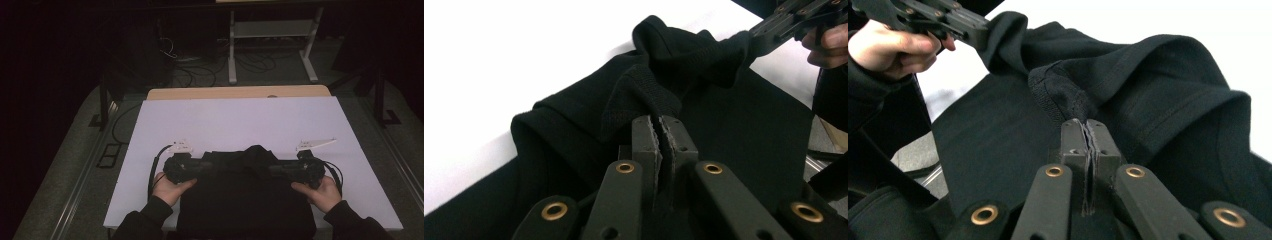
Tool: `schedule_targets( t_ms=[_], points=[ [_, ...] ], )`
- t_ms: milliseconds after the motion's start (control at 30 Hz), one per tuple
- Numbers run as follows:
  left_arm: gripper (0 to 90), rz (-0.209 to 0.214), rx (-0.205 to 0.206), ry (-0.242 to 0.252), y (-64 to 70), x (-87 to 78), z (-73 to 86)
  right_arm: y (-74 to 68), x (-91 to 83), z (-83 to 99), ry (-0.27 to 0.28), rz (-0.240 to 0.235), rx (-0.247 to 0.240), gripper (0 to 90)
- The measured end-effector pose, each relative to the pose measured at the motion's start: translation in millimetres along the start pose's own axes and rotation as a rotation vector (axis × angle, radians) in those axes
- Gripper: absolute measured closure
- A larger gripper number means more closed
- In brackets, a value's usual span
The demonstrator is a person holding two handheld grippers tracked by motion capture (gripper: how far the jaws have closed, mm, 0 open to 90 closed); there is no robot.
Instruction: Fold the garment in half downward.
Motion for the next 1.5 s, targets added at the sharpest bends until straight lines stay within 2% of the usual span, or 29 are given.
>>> schedule_targets(
  t_ms=[300, 633, 1333, 1433, 1500],
  points=[
    [84.6, 0.020, 0.003, -0.030, 8.3, -4.2, 13.9, -10.4, -7.7, 7.4, 0.000, -0.017, 0.003, 86.8],
    [84.6, 0.036, 0.011, -0.077, 19.6, 0.0, 25.8, -19.9, -16.5, 19.2, -0.005, -0.028, 0.014, 86.8],
    [83.8, 0.050, -0.004, -0.096, 27.3, -11.4, 45.3, -36.0, -14.6, 28.2, -0.062, -0.084, 0.008, 86.5],
    [82.8, 0.041, -0.002, -0.089, 27.0, -12.5, 46.1, -37.1, -14.0, 29.0, -0.068, -0.090, 0.013, 84.9],
    [80.9, 0.040, -0.003, -0.084, 26.4, -13.4, 46.4, -37.0, -12.6, 30.2, -0.077, -0.096, -0.001, 78.9]
  ],
)
Point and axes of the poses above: each handheld gripper's, and its own axes: x roughly forward along the jaws, z roughly out of its underside, y roughly to its right, the point moved 1 cm from there along x, roughly forward along the jaws, and after that the axes turned 14 degrees about -x, right-handed, at the moved point
